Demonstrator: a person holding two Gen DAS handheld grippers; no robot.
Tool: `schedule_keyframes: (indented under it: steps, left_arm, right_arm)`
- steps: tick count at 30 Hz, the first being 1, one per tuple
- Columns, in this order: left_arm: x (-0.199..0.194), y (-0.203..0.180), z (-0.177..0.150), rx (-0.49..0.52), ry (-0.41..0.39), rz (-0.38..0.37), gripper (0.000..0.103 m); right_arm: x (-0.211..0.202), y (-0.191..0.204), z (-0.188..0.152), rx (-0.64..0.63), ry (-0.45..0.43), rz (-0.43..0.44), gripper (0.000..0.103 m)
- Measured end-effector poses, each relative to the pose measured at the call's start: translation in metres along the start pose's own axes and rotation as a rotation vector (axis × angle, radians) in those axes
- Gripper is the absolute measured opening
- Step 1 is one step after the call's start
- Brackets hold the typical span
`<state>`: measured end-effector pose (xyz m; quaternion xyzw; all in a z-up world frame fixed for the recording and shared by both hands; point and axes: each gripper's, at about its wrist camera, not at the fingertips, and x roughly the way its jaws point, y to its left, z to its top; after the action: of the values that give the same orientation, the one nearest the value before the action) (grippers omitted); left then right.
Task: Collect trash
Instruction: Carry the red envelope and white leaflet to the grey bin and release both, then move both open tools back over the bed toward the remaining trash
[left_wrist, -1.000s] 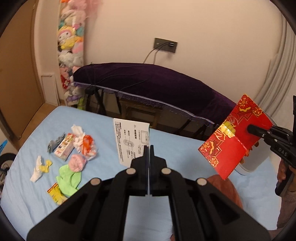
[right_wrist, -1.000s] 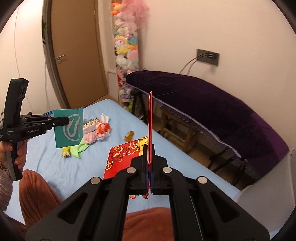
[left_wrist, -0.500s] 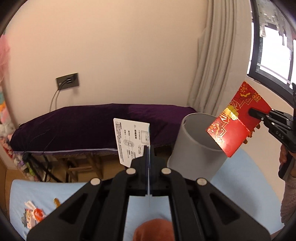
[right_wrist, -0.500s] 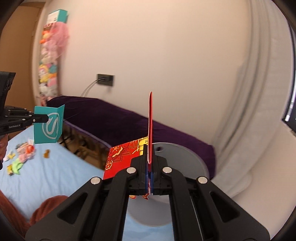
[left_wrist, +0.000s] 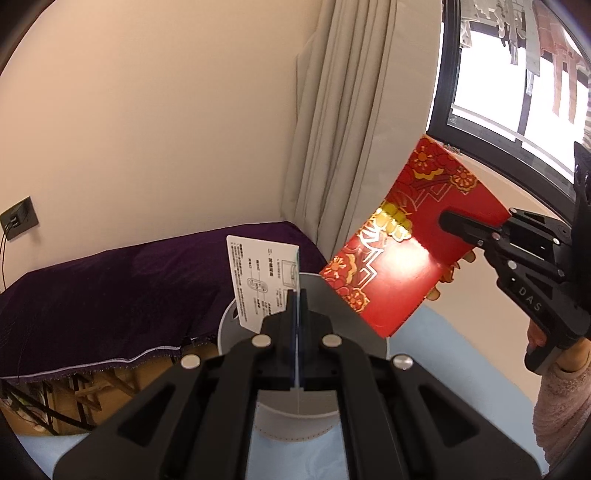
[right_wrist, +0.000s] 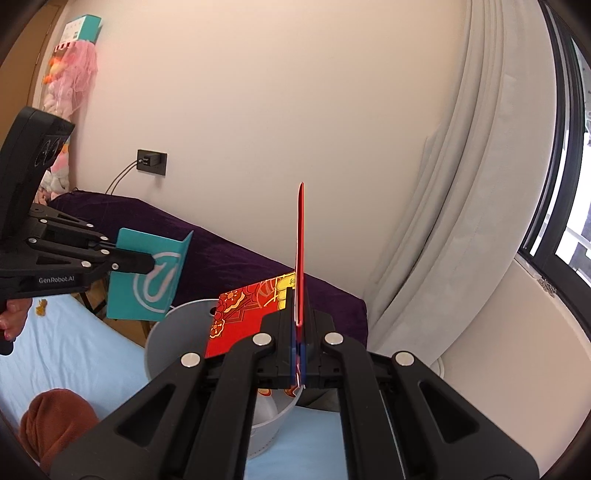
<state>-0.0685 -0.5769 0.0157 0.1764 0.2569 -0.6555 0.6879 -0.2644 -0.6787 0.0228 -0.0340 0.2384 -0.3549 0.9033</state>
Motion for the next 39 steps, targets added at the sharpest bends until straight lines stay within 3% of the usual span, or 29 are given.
schedule_keyframes:
  steps: [7, 9, 11, 15, 16, 17, 18, 19, 20, 29, 39]
  left_arm:
    - [0.043, -0.003, -0.005, 0.001, 0.076, -0.046, 0.005]
    - [0.053, -0.001, -0.015, -0.009, 0.104, -0.026, 0.005]
    - [0.065, -0.007, -0.018, 0.002, 0.129, 0.001, 0.006]
    - [0.069, -0.004, -0.030, 0.006, 0.154, 0.024, 0.008]
    - [0.071, -0.005, -0.030, 0.009, 0.152, 0.019, 0.013]
    - [0.072, -0.008, -0.030, 0.005, 0.152, 0.023, 0.034]
    - [0.068, -0.008, -0.032, 0.000, 0.144, 0.037, 0.068]
    - [0.064, -0.002, -0.031, -0.005, 0.124, 0.057, 0.080]
    - [0.057, -0.002, -0.032, -0.008, 0.099, 0.066, 0.083]
    - [0.032, 0.007, -0.040, -0.025, 0.072, 0.108, 0.083]
    - [-0.045, 0.055, -0.097, -0.146, 0.050, 0.267, 0.083]
  right_arm:
    - [0.041, 0.003, -0.006, 0.016, 0.061, 0.037, 0.002]
    - [0.051, 0.003, -0.010, 0.031, 0.086, 0.055, 0.011]
    - [0.056, 0.004, -0.014, 0.037, 0.093, 0.049, 0.034]
    - [0.059, 0.005, -0.015, 0.049, 0.090, 0.061, 0.036]
    - [0.059, 0.006, -0.015, 0.047, 0.091, 0.061, 0.036]
    - [0.060, 0.007, -0.015, 0.045, 0.094, 0.062, 0.036]
    - [0.059, 0.009, -0.014, 0.043, 0.097, 0.064, 0.036]
    - [0.059, 0.010, -0.015, 0.042, 0.097, 0.065, 0.036]
    - [0.061, 0.014, -0.012, 0.041, 0.097, 0.065, 0.038]
    - [0.046, 0.045, -0.008, 0.024, 0.067, 0.100, 0.056]
    - [0.032, 0.147, 0.000, -0.057, 0.065, 0.271, 0.068]
